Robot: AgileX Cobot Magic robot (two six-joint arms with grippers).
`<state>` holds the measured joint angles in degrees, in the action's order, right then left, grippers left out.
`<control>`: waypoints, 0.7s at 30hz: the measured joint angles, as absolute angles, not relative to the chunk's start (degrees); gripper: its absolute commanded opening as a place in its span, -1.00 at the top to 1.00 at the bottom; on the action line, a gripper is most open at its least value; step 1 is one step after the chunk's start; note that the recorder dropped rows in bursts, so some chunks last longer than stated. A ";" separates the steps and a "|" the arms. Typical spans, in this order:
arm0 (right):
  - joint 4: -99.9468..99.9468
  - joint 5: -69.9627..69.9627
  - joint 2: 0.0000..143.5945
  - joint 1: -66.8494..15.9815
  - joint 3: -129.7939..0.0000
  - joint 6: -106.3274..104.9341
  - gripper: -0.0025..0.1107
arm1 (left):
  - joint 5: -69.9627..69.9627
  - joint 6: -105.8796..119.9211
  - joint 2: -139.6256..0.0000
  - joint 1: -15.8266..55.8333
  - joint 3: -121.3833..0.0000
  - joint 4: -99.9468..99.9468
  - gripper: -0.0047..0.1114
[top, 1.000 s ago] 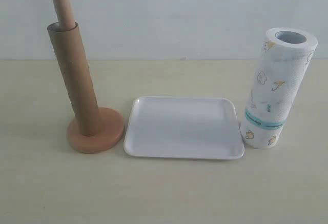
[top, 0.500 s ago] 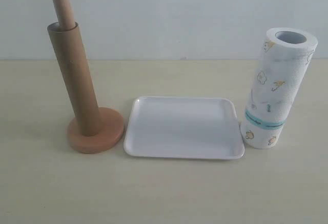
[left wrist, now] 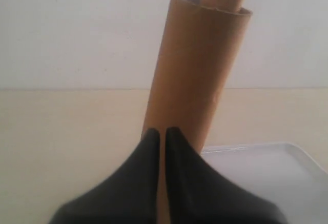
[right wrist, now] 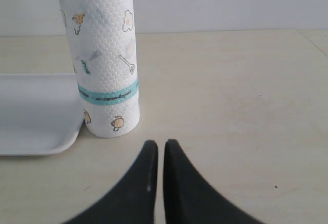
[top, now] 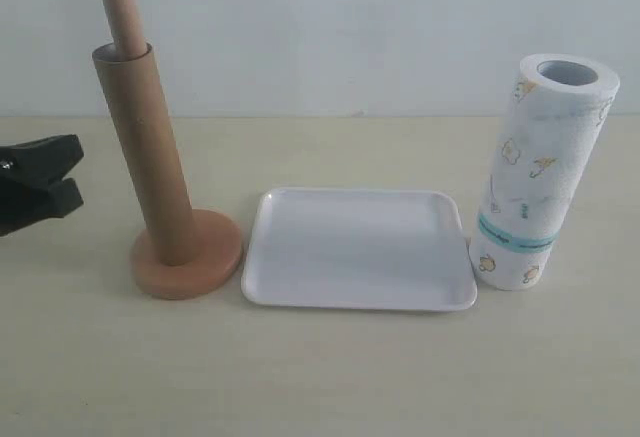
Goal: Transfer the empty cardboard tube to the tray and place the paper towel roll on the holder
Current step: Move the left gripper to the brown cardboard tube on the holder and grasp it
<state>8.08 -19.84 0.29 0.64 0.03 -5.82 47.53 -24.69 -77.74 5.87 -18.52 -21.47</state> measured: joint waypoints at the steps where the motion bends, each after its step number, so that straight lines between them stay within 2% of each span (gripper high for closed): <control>1: 8.08 -19.84 0.29 0.64 0.03 -5.82 0.88 | 49.05 -24.08 -78.87 5.87 -18.52 -21.47 0.67; 3: 8.08 -19.84 0.29 0.64 0.03 -5.82 0.88 | 53.17 -22.25 -81.46 5.87 -18.52 -21.47 0.43; 8: 8.08 -19.84 0.29 0.64 0.03 -5.82 0.88 | 61.33 -17.76 -86.80 5.87 -18.52 -21.59 -0.56; 9: 8.08 -19.84 0.29 0.64 0.03 -5.82 0.88 | 62.34 -17.07 -87.84 5.87 -18.56 -21.59 -0.89; 10: 8.08 -19.84 0.29 0.64 0.03 -5.82 0.88 | 63.22 -15.51 -89.91 5.87 -19.07 -21.59 -0.98; 21: 8.08 -19.84 0.29 0.64 0.03 -5.82 0.88 | 66.64 -13.14 -106.06 5.87 -28.23 -25.91 -0.97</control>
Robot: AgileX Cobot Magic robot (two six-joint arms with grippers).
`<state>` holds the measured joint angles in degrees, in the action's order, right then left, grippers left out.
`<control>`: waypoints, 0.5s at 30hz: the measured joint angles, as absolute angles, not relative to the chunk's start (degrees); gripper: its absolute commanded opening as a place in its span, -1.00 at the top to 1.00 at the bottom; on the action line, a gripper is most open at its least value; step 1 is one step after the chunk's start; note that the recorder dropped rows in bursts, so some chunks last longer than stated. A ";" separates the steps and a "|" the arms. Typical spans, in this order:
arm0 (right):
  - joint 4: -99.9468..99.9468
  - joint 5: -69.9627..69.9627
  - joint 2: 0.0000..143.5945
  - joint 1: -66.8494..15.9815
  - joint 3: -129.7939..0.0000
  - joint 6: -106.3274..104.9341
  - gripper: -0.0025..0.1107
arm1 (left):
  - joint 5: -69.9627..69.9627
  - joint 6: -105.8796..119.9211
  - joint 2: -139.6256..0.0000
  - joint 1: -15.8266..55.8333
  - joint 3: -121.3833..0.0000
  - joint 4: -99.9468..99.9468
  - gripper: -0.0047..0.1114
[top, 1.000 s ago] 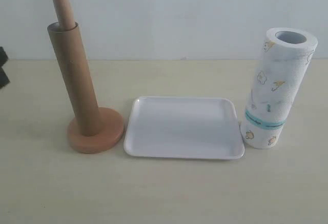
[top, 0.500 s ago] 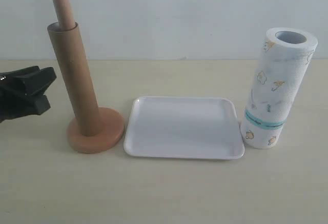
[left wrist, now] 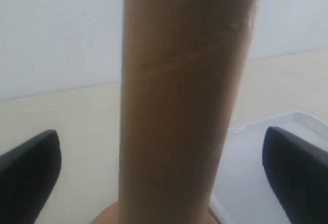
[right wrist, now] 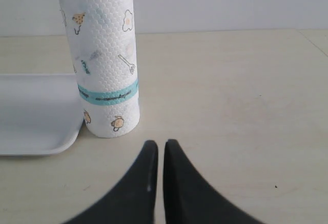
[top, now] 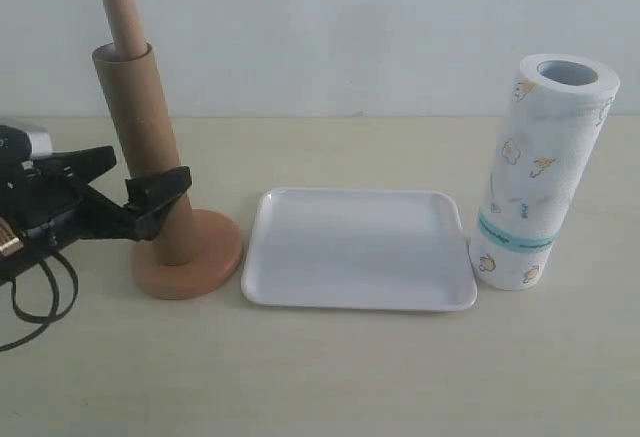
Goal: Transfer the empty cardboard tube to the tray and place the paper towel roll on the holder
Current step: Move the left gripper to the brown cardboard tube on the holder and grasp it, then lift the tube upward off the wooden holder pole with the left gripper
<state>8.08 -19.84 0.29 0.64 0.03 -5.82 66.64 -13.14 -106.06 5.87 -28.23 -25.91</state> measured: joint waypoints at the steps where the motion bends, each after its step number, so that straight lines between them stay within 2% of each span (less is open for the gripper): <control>1: 8.08 -19.84 0.29 0.64 0.03 -5.82 0.88 | 66.72 -14.24 -107.24 5.87 -29.58 -27.44 -0.97; 3: 8.08 -19.84 0.29 0.64 0.03 -5.82 0.88 | 66.86 -15.54 -108.52 5.87 -31.34 -28.53 -0.96; 5: 8.08 -19.84 0.29 0.64 0.03 -5.82 0.88 | 66.70 -15.92 -109.03 5.87 -32.39 -28.92 -0.78; 6: 8.08 -19.84 0.29 0.64 0.03 -5.82 0.88 | 66.40 -16.01 -109.13 5.87 -32.70 -28.92 -0.47; 7: 8.08 -19.84 0.29 0.64 0.03 -5.82 0.88 | 66.14 -16.15 -109.13 5.87 -33.06 -28.92 -0.29; 8: 8.08 -19.84 0.29 0.64 0.03 -5.82 0.88 | 66.14 -16.25 -109.13 5.87 -33.17 -28.92 0.08; 12: 8.08 -19.84 0.29 0.64 0.03 -5.82 0.88 | 66.05 -16.35 -109.13 5.87 -33.17 -29.15 0.81; 15: 8.08 -19.84 0.29 0.64 0.03 -5.82 0.88 | 66.50 -16.35 -109.13 5.87 -33.17 -29.61 0.85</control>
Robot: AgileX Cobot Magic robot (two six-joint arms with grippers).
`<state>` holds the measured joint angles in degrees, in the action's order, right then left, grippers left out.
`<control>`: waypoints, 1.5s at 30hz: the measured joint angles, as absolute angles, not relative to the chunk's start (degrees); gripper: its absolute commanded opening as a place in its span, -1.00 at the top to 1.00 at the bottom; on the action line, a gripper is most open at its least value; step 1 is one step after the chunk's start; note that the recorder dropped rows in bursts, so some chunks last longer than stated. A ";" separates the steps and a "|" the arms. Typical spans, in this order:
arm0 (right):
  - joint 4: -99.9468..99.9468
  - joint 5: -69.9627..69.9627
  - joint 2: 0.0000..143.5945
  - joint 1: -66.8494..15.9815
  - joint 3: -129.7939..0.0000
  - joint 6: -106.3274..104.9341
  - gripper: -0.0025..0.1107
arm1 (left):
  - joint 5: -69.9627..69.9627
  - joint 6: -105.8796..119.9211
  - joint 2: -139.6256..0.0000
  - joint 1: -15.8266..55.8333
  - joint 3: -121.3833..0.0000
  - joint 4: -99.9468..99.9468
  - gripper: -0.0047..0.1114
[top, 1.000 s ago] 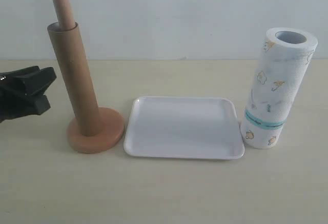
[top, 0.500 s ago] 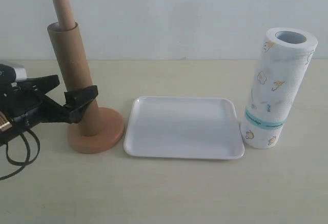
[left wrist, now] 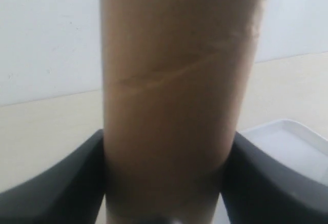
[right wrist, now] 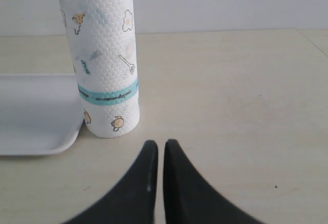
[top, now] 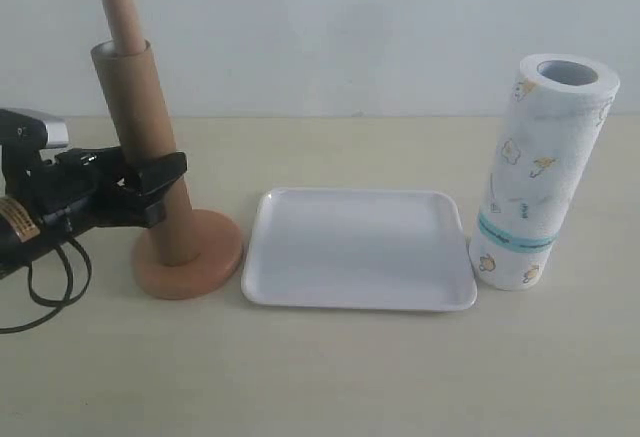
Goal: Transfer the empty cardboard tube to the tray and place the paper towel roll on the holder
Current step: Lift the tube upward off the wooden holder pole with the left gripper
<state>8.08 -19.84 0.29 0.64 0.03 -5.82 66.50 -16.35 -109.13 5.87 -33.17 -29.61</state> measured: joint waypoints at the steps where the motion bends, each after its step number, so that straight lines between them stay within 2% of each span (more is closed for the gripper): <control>1: 8.08 -19.84 0.29 0.64 0.03 -5.82 0.88 | 67.20 -16.46 -109.13 5.87 -33.17 -29.90 0.85; 6: 8.08 -19.84 0.29 0.64 0.03 -5.82 0.88 | 68.07 -18.94 -107.06 5.87 -33.42 -32.07 0.85; 14: 8.08 -19.84 0.29 0.64 0.03 -5.82 0.88 | 65.17 -27.97 -90.93 5.77 -35.62 -34.82 0.85; 29: 8.08 -19.84 0.29 0.64 0.03 -5.82 0.88 | 44.66 -49.91 -60.01 5.77 -50.65 -49.79 0.85; 37: 8.08 -19.84 0.29 0.64 0.03 -5.82 0.88 | 43.78 -69.48 -56.37 6.33 -60.58 -74.75 0.85; 45: 8.08 -19.84 0.29 0.64 0.03 -5.82 0.88 | 37.32 -75.79 -56.37 14.74 -61.88 -91.54 0.85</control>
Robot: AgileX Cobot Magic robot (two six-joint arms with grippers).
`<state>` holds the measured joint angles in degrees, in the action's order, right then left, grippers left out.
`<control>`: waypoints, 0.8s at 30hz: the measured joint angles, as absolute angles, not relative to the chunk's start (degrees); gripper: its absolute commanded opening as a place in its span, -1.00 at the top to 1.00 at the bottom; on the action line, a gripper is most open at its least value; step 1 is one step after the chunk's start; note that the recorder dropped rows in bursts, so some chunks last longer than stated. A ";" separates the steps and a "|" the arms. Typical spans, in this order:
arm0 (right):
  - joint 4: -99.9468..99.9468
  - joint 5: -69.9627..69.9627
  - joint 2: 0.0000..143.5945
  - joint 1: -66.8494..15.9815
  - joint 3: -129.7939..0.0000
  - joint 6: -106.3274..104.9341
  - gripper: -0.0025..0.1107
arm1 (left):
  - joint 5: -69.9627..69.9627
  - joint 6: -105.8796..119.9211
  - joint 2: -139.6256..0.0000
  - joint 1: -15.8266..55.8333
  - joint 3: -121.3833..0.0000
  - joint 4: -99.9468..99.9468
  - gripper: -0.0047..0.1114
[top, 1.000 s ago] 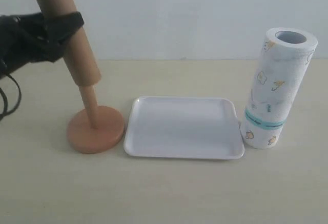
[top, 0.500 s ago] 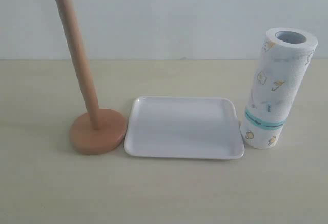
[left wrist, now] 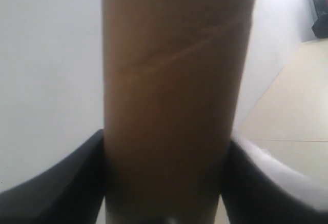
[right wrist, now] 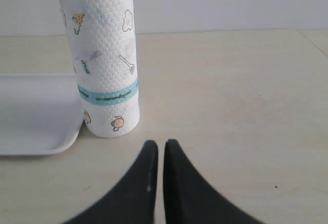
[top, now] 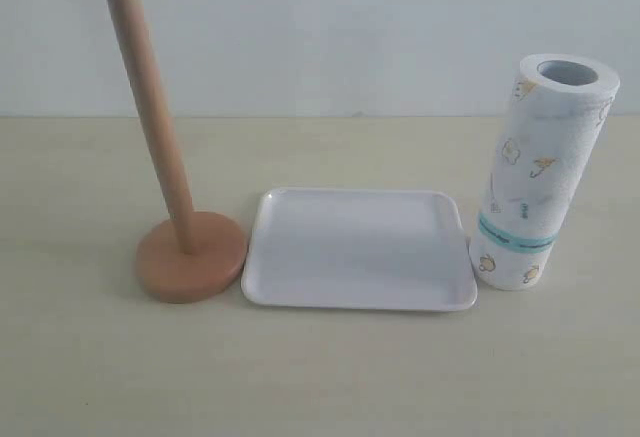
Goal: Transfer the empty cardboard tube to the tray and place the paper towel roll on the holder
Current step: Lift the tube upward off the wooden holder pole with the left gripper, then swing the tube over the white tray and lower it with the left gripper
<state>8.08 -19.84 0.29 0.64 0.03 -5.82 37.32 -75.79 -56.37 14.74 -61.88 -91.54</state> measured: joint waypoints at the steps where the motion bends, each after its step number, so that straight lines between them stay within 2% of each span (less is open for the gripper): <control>1: 8.08 -19.84 0.29 0.64 0.03 -5.82 0.88 | 36.20 -76.06 -56.37 15.87 -61.88 -91.95 0.85; 9: 8.08 -19.84 0.29 0.64 0.03 -5.82 0.88 | 29.86 -78.46 -57.44 26.80 -64.38 -96.07 0.85; 17: 8.08 -19.84 0.29 0.64 0.03 -5.82 0.88 | 21.36 -79.23 -65.25 34.95 -65.02 -99.88 0.85; 24: 8.08 -19.84 0.29 0.64 0.03 -5.82 0.88 | 2.57 -69.64 -74.92 43.57 -65.02 -100.47 0.85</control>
